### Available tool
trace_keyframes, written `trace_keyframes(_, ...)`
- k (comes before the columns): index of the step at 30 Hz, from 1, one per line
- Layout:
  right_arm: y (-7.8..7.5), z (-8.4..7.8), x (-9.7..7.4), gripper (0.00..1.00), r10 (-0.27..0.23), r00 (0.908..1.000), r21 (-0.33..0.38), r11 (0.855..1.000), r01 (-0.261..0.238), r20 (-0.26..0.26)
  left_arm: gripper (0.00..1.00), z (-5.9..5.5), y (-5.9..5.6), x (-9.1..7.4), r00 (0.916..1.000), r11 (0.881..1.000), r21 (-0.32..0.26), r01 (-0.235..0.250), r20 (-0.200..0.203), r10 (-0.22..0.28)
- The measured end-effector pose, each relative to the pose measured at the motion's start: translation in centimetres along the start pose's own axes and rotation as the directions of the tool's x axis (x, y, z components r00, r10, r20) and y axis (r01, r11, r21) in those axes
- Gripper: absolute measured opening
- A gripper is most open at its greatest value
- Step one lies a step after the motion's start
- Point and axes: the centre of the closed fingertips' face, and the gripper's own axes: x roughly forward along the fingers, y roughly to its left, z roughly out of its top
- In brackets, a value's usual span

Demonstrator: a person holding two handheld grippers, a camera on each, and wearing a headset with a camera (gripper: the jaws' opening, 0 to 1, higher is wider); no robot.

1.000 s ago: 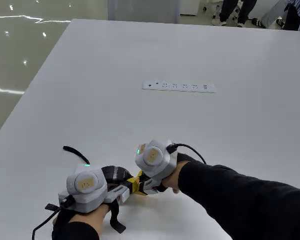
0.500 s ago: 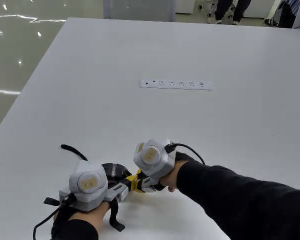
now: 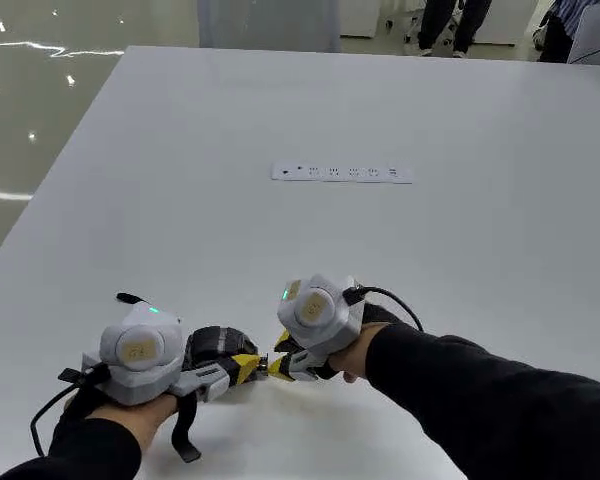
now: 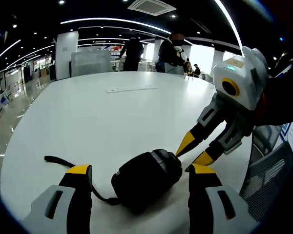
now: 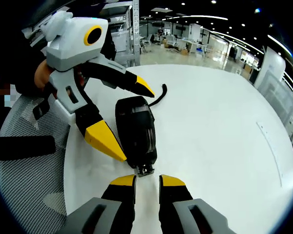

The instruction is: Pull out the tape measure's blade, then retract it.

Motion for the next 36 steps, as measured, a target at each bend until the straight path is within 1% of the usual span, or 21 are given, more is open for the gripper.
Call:
trace_keyframes(3, 0.1, -0.2, -0.9, 0.16, -0.015, 0.9996, 0.011, 1.0, 0.014, 0.022, 0.84, 0.1, 0.4, -0.6, 0.9999, 1.0, 0.02, 0.016, 0.005, -0.016)
trace_keyframes(5, 0.1, -0.2, -1.7, 0.18, -0.028, 0.9986, 0.033, 0.999, 0.027, 0.045, 0.93, 0.3, 1.0, -1.0, 0.9999, 0.999, 0.033, 0.004, 0.01, -0.005)
trace_keyframes(7, 0.0, -0.4, -2.5, 0.19, -0.049, 0.9962, 0.049, 0.998, 0.045, 0.072, 0.99, 0.4, 1.4, -1.5, 0.9999, 1.0, 0.028, 0.01, 0.013, -0.011)
trace_keyframes(9, 0.0, -0.8, -3.2, 0.21, -0.059, 0.9945, 0.059, 0.997, 0.054, 0.086, 0.99, 0.2, 1.9, -2.0, 0.9999, 0.999, 0.038, 0.013, 0.007, -0.013)
trace_keyframes(11, 0.0, -1.1, -3.9, 0.24, -0.068, 0.9929, 0.071, 0.996, 0.061, 0.097, 0.99, 0.1, 1.9, -2.4, 0.9997, 0.999, 0.038, 0.023, 0.012, -0.024)
trace_keyframes(13, -0.2, -1.4, -4.5, 0.27, -0.087, 0.9898, 0.087, 0.993, 0.078, 0.112, 0.99, -0.4, 1.9, -2.9, 0.9993, 0.999, 0.03, 0.034, -0.017, -0.033)
trace_keyframes(14, -0.4, -1.6, -5.0, 0.28, -0.099, 0.9879, 0.097, 0.991, 0.088, 0.119, 0.99, -0.6, 1.8, -3.2, 0.9989, 0.998, 0.041, 0.044, -0.016, -0.043)
trace_keyframes(16, -0.5, -1.8, -5.5, 0.3, -0.109, 0.9854, 0.112, 0.989, 0.094, 0.131, 0.99, -0.6, 1.6, -3.7, 0.9978, 0.996, 0.06, 0.066, -0.003, -0.066)
trace_keyframes(17, -0.6, -2.0, -5.9, 0.3, -0.122, 0.9828, 0.119, 0.987, 0.105, 0.139, 0.99, -0.4, 1.0, -4.2, 0.993, 0.993, 0.032, 0.116, 0.016, -0.117)
trace_keyframes(18, -0.6, -2.1, -6.3, 0.31, -0.128, 0.9813, 0.125, 0.986, 0.111, 0.143, 0.99, -0.3, 0.8, -4.5, 0.9904, 0.991, 0.016, 0.135, 0.028, -0.136)
trace_keyframes(19, -0.6, -2.3, -6.7, 0.32, -0.14, 0.9789, 0.135, 0.983, 0.12, 0.149, 0.99, -0.3, 1.0, -4.9, 0.9883, 0.989, 0.019, 0.147, 0.037, -0.148)
trace_keyframes(20, -0.7, -2.5, -7.1, 0.33, -0.15, 0.9769, 0.142, 0.982, 0.128, 0.153, 0.99, -0.1, 0.9, -5.3, 0.9845, 0.985, 0.031, 0.167, 0.049, -0.168)
trace_keyframes(21, -0.7, -2.6, -7.4, 0.34, -0.16, 0.9746, 0.152, 0.979, 0.137, 0.157, 0.99, 0.2, 1.2, -5.6, 0.9853, 0.986, 0.048, 0.156, 0.062, -0.159)
trace_keyframes(22, -0.7, -2.9, -7.9, 0.35, -0.168, 0.9724, 0.161, 0.977, 0.142, 0.162, 0.99, 0.3, 1.7, -6.0, 0.9881, 0.988, 0.073, 0.137, 0.061, -0.141)
trace_keyframes(24, -0.5, -3.5, -8.6, 0.36, -0.179, 0.9701, 0.176, 0.973, 0.15, 0.163, 0.99, 0.0, 1.8, -6.4, 0.9858, 0.985, 0.065, 0.161, 0.037, -0.164)
trace_keyframes(25, -0.5, -3.7, -8.8, 0.36, -0.185, 0.9693, 0.178, 0.972, 0.155, 0.162, 0.99, 0.0, 1.7, -6.5, 0.9846, 0.983, 0.065, 0.169, 0.034, -0.172)
trace_keyframes(27, -0.3, -4.3, -9.4, 0.38, -0.195, 0.9677, 0.181, 0.969, 0.165, 0.16, 0.99, -0.1, 2.0, -6.8, 0.9822, 0.979, 0.084, 0.184, 0.022, -0.186)
trace_keyframes(31, 0.0, -5.1, -10.5, 0.43, -0.201, 0.9638, 0.199, 0.966, 0.165, 0.175, 0.99, -0.2, 2.6, -7.5, 0.9836, 0.978, 0.109, 0.179, 0.001, -0.18)
trace_keyframes(33, 0.3, -5.4, -11.2, 0.46, -0.205, 0.9612, 0.196, 0.966, 0.168, 0.185, 0.99, -0.2, 3.0, -8.1, 0.9836, 0.979, 0.096, 0.179, -0.003, -0.18)
trace_keyframes(34, 0.4, -5.7, -11.6, 0.47, -0.206, 0.9601, 0.185, 0.968, 0.171, 0.189, 0.99, -0.1, 3.2, -8.4, 0.9843, 0.98, 0.096, 0.175, 0.008, -0.176)
trace_keyframes(36, 0.5, -6.3, -12.2, 0.53, -0.214, 0.9579, 0.165, 0.969, 0.184, 0.191, 0.99, -0.5, 3.4, -8.7, 0.9841, 0.98, 0.092, 0.177, -0.007, -0.177)
